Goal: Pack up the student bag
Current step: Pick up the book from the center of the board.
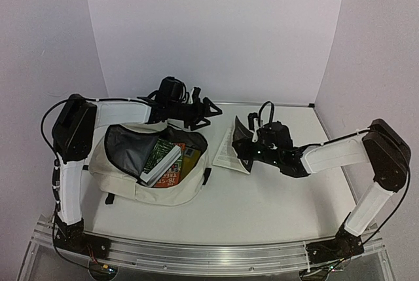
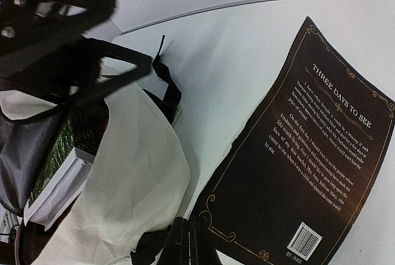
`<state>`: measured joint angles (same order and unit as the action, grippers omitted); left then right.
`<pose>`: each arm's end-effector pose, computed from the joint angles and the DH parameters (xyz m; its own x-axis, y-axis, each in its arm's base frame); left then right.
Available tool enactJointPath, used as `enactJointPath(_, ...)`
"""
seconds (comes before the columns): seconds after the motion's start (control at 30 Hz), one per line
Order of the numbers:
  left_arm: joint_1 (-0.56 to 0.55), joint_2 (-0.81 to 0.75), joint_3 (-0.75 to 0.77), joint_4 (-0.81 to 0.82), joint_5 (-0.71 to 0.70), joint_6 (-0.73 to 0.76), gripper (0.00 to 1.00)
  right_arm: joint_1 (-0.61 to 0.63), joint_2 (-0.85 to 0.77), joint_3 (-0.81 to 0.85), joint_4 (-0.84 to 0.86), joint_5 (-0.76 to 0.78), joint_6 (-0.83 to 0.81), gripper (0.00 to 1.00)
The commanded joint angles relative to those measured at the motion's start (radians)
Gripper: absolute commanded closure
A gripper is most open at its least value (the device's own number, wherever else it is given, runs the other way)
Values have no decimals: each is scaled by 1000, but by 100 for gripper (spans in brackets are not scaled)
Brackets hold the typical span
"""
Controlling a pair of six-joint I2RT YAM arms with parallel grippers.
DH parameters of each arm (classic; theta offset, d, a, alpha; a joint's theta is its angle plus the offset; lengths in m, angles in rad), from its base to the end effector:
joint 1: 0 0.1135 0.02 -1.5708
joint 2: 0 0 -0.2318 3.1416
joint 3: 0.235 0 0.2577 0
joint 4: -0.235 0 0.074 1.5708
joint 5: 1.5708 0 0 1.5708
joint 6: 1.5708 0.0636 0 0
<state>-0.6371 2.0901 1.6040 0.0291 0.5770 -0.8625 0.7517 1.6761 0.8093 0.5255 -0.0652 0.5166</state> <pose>0.3804 -0.3247 0.1945 -0.9082 -0.1197 -0.4010 0.3109 0.4482 -0.8381 0.2761 0.2638 0.1458 -0.5713 0.1406 -0.8086 -0.5107 0.7103 0.4844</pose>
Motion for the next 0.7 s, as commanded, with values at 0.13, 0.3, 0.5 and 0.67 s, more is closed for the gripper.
enactJointPath(0.13,-31,183,184,144,133,-128,21,2,-71,-26,131,-32,19,100)
enactJointPath(0.3,-54,272,256,146,190,-159,21,3,-75,-38,134,-43,10,100)
enactJointPath(0.5,-80,336,309,107,250,-168,21,3,-75,-57,134,-47,-1,100)
enactJointPath(0.67,-96,360,330,95,278,-166,49,3,-72,-58,132,-58,-3,100)
